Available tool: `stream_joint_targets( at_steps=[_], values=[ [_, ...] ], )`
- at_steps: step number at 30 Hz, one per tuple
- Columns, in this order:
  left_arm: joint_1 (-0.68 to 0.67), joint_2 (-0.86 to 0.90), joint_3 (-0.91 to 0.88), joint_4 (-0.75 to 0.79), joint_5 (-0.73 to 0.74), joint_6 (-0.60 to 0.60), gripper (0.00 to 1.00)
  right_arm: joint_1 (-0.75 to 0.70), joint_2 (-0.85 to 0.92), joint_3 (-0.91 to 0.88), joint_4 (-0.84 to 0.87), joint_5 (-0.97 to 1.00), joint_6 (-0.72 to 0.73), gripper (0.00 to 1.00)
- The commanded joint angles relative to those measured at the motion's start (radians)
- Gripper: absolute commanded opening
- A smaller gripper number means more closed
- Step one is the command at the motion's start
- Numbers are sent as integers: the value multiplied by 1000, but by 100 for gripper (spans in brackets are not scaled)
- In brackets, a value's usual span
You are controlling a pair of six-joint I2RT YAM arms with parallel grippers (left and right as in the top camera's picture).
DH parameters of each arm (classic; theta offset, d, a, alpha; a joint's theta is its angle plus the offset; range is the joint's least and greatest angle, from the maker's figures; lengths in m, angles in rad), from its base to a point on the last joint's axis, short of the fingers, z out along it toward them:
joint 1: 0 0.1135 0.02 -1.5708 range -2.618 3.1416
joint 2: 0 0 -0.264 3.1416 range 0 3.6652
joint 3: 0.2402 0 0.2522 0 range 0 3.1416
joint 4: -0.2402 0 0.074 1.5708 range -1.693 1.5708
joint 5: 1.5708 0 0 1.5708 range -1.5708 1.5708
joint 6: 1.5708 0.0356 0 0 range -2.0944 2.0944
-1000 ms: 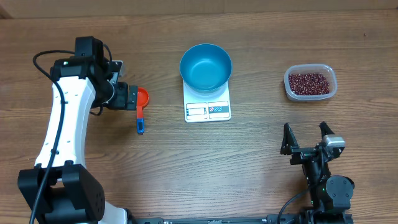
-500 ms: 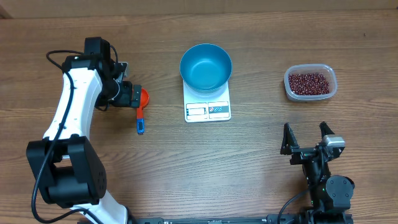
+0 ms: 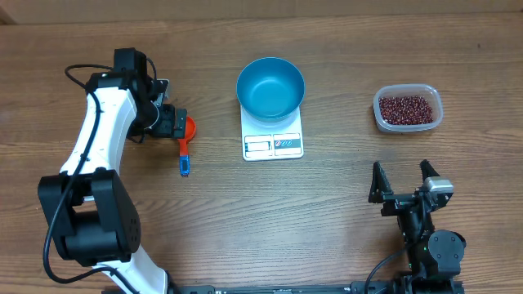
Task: Scoop item into bowl and weigh 150g on scale
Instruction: 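Lower the left gripper down onto the red scoop's cup rim, then close the left gripper on the scoop rim and lift it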
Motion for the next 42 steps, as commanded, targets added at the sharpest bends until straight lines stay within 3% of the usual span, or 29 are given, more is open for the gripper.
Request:
stream_joint_targets(
  at_steps=[1, 42],
  values=[
    [-6, 14, 23, 18, 12, 3, 100, 6, -11, -11, 2, 14, 3, 100],
    [-5, 168, 23, 171, 0, -4, 99, 6, -11, -11, 2, 14, 3, 100]
  ],
)
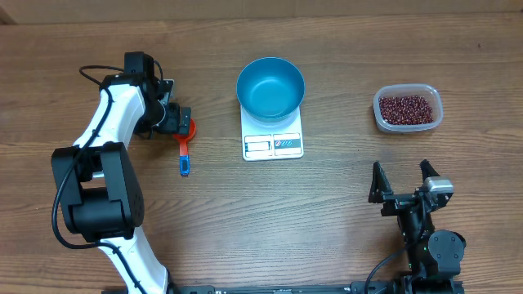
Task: Scoop item into bowl and weigh 150g on scale
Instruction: 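Close the left gripper on the scoop rim and lift it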
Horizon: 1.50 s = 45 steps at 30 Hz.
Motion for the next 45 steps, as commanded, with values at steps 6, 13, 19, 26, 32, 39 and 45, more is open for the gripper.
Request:
stream_joint_targets(
  at_steps=[6, 13, 19, 26, 32, 39, 45],
  values=[
    [-5, 32, 23, 3, 0, -8, 100, 6, -11, -10, 2, 13, 4, 100],
    [-5, 45, 23, 2, 0, -11, 99, 6, -11, -10, 2, 13, 4, 100],
    [-5, 51, 23, 2, 0, -11, 100, 6, -11, -10, 2, 13, 4, 100],
    [-5, 82, 23, 1, 0, -11, 100, 6, -11, -10, 2, 13, 4, 100],
    [-6, 87, 23, 5, -1, -8, 99, 6, -11, -10, 2, 13, 4, 100],
    [-6, 87, 23, 5, -13, 2, 100, 6, -11, -10, 2, 13, 4, 100],
    [-6, 87, 23, 4, -15, 1, 90, 6, -11, -10, 2, 13, 4, 100]
  ],
)
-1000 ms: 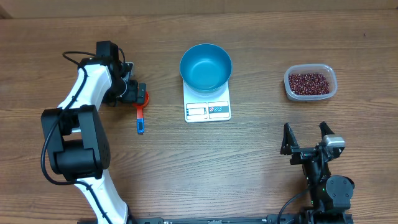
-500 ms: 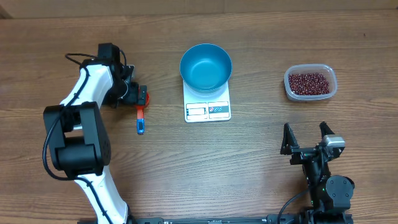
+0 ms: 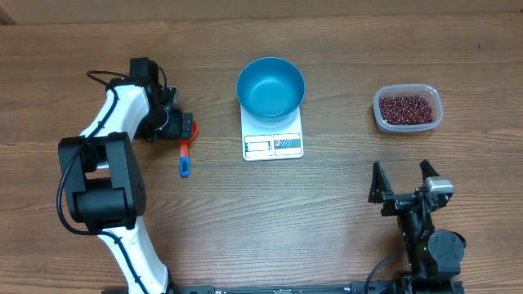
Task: Scoop item into bowl and weigh 150g on scale
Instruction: 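Close the left gripper on the scoop rim and lift it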
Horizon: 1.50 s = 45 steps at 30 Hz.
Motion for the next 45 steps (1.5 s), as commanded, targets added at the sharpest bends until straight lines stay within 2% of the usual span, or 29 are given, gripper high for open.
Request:
stream_joint_targets(
  at_steps=[1, 4, 11, 14, 18, 33, 38, 45],
  values=[
    [-6, 13, 23, 1, -11, 3, 84, 6, -11, -11, 2, 14, 3, 100],
    [-6, 13, 23, -1, -11, 3, 65, 6, -11, -11, 2, 14, 3, 100],
    [-6, 13, 23, -2, -10, 3, 41, 6, -11, -11, 2, 14, 3, 100],
    [-6, 13, 23, -2, -10, 3, 23, 6, -11, -11, 2, 14, 3, 100],
    [-6, 13, 23, -4, -10, 3, 5, 6, -11, -11, 2, 14, 3, 100],
    [-6, -2, 30, -51, 28, 0, 4, 6, -11, -11, 2, 14, 3, 100],
    [-7, -50, 68, -82, 50, -43, 4, 6, -11, -11, 2, 14, 3, 100],
    [-7, -193, 127, -137, 48, -180, 4, 6, -11, -11, 2, 14, 3, 100]
  ],
)
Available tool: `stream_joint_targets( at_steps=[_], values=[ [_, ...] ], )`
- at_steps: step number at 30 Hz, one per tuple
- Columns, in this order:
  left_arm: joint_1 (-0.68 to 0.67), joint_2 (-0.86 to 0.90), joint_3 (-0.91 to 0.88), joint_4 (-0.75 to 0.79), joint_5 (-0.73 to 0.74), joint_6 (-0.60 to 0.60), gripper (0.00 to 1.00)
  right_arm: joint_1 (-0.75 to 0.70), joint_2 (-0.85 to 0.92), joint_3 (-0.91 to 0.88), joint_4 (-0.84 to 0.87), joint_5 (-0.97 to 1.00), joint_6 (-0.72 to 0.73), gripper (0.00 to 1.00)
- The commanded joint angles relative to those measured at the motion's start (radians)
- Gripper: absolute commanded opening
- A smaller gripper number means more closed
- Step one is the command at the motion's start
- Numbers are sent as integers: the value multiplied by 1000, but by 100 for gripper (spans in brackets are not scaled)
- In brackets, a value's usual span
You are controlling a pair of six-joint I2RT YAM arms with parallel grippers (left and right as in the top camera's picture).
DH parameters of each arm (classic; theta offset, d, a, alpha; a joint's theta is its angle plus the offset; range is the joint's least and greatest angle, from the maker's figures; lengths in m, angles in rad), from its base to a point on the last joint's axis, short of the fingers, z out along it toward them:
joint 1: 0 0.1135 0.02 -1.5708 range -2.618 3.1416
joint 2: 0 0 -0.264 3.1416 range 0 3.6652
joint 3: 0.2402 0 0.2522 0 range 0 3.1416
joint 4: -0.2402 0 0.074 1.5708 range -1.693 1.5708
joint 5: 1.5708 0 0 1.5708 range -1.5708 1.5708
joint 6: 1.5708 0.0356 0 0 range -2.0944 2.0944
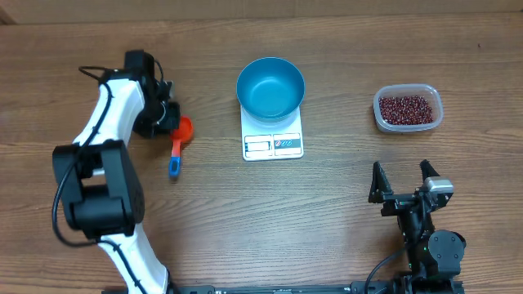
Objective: Scoop item into bowl and weigh 150g on scale
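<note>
An orange scoop (pixel 185 129) with a blue handle (pixel 175 167) lies left of the scale, the handle pointing toward the near edge and slightly left. My left gripper (pixel 169 120) is at the scoop's orange cup and appears shut on its rim. An empty blue bowl (pixel 270 87) stands on the white scale (pixel 273 144). A clear tub of red beans (pixel 408 109) sits at the far right. My right gripper (pixel 401 175) stands open near the front right, holding nothing.
The left arm's white links (pixel 106 122) and black base (pixel 94 192) fill the left side. The right arm's base (pixel 429 245) sits at the front right edge. Bare wooden table (pixel 327 212) lies between scale and right gripper.
The scoop has shifted left with the left gripper. Its handle end now lies further left and its orange cup shows more fully. The right arm has not moved.
My left gripper was beside the scoop's orange cup, with the handle lying straight toward the near edge. At the following moments it sat closer over the cup, covering part of it. Now the scoop has moved left and turned slightly with the gripper. Bowl, scale and beans stayed put.
</note>
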Motion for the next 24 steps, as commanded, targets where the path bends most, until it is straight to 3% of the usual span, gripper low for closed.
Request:
stream_joint_targets(
  at_steps=[1, 4, 7, 14, 18, 21, 24],
  values=[
    [-7, -138, 52, -14, 19, -113, 4, 6, -11, -10, 2, 14, 4, 100],
    [-7, -225, 53, -36, 18, -217, 4, 6, -11, -10, 2, 14, 4, 100],
    [-7, -315, 53, -79, 18, -400, 4, 6, -11, -10, 2, 14, 5, 100],
    [-7, -488, 53, -268, 14, -994, 4, 6, -11, -10, 2, 14, 4, 100],
    [-8, -541, 53, -428, 14, -1261, 4, 6, -11, -10, 2, 14, 5, 100],
    [-27, -560, 53, -509, 15, -1339, 4, 6, -11, -10, 2, 14, 4, 100],
    [-76, -563, 53, -541, 15, -1344, 4, 6, -11, -10, 2, 14, 4, 100]
  ],
)
